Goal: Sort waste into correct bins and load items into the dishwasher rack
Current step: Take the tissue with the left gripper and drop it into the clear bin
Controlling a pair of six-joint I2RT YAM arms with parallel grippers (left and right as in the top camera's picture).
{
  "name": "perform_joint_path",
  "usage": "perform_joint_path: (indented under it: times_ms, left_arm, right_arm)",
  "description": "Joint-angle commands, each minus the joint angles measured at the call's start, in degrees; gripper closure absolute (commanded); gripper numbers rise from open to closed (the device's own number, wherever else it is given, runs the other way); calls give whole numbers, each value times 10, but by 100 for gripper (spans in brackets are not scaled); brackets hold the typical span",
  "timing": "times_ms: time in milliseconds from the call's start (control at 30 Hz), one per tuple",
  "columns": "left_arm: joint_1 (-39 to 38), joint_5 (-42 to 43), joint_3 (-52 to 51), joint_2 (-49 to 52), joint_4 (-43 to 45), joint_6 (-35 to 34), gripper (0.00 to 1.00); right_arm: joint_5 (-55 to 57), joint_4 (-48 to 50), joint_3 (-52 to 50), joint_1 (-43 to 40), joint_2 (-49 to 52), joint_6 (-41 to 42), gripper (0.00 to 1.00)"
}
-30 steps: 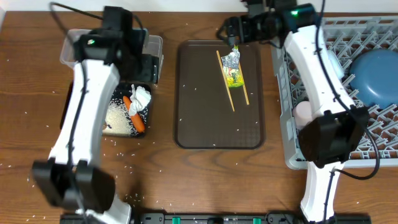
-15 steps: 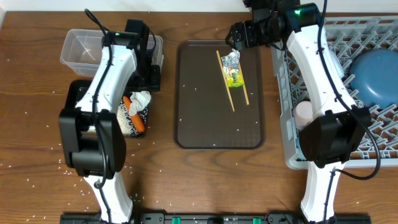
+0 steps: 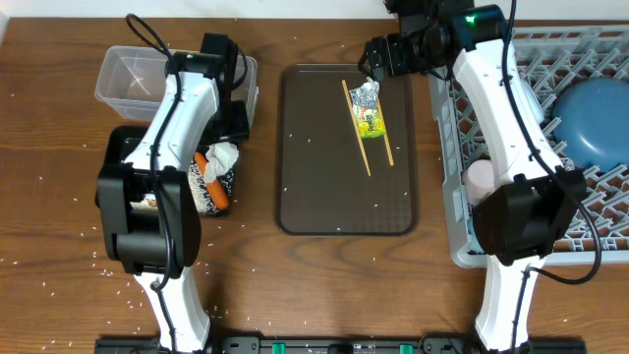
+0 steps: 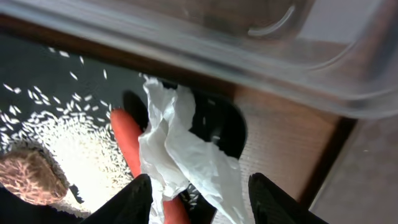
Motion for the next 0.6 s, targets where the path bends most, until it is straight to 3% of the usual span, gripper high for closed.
perform_joint_path:
  times_ms: [0, 67, 133, 233, 333, 567]
  left_arm:
    - [0, -13, -19, 4, -2, -11, 49]
    - [0, -13, -26, 4, -2, -11, 49]
    - [0, -13, -30, 4, -2, -11, 57]
    - [0, -13, -31, 4, 1, -11, 78]
    - [0, -12, -27, 1, 0, -11, 94]
    - [0, 7, 7, -21, -43, -10, 94]
  right_arm:
    - [6, -3, 8, 5, -12, -12, 4]
    - [6, -3, 8, 5, -12, -12, 5]
    - [6, -3, 8, 5, -12, -12, 4]
    - [6, -3, 8, 5, -12, -12, 4]
    - [8, -3, 8, 4, -12, -14, 5]
    - [20, -9, 8, 4, -12, -14, 4]
